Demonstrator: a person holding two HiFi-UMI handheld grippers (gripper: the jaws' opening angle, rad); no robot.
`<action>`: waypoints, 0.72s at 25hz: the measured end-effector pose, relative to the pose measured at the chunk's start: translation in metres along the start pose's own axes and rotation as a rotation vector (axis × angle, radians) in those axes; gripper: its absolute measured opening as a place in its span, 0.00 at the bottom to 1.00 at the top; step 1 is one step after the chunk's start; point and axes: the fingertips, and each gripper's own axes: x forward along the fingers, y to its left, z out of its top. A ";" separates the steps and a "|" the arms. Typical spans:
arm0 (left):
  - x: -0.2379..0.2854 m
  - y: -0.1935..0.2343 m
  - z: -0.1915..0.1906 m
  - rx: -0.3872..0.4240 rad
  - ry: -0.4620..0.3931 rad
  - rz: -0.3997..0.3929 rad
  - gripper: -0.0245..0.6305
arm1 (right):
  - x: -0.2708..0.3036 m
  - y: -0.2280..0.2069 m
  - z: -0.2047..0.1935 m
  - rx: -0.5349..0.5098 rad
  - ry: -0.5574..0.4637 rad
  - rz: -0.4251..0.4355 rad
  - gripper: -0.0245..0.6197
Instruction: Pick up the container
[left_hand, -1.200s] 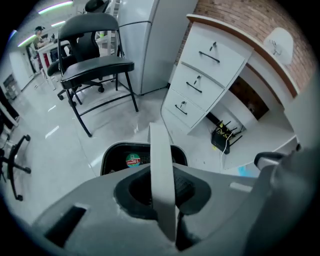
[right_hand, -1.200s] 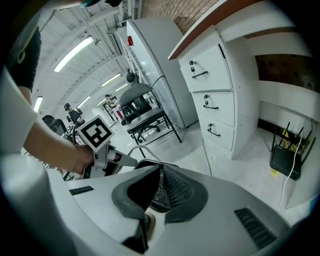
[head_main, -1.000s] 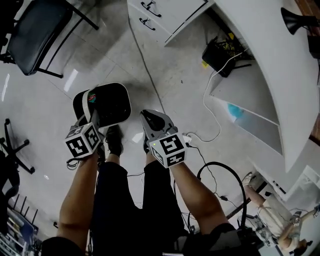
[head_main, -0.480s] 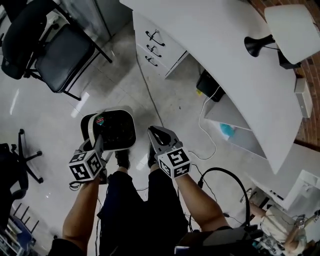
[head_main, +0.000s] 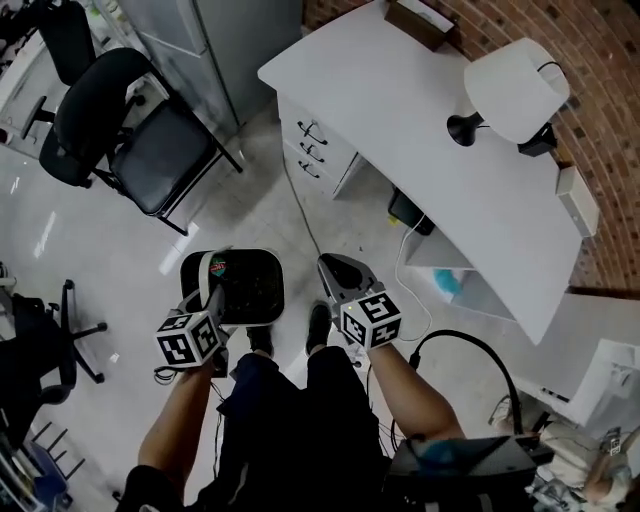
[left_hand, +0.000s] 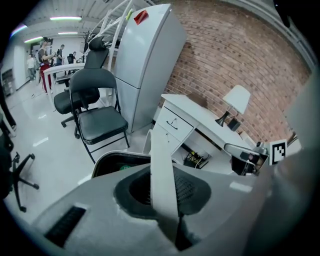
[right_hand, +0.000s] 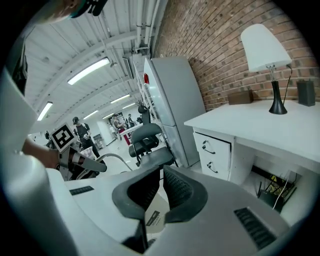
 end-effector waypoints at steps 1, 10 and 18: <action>-0.007 -0.003 0.003 -0.005 -0.005 -0.002 0.11 | -0.005 0.000 0.010 0.004 -0.010 -0.003 0.07; -0.065 -0.023 0.035 0.005 -0.037 -0.031 0.11 | -0.036 0.014 0.089 -0.010 -0.123 -0.022 0.07; -0.097 -0.037 0.050 0.018 -0.001 -0.046 0.11 | -0.068 0.048 0.141 -0.074 -0.162 -0.001 0.06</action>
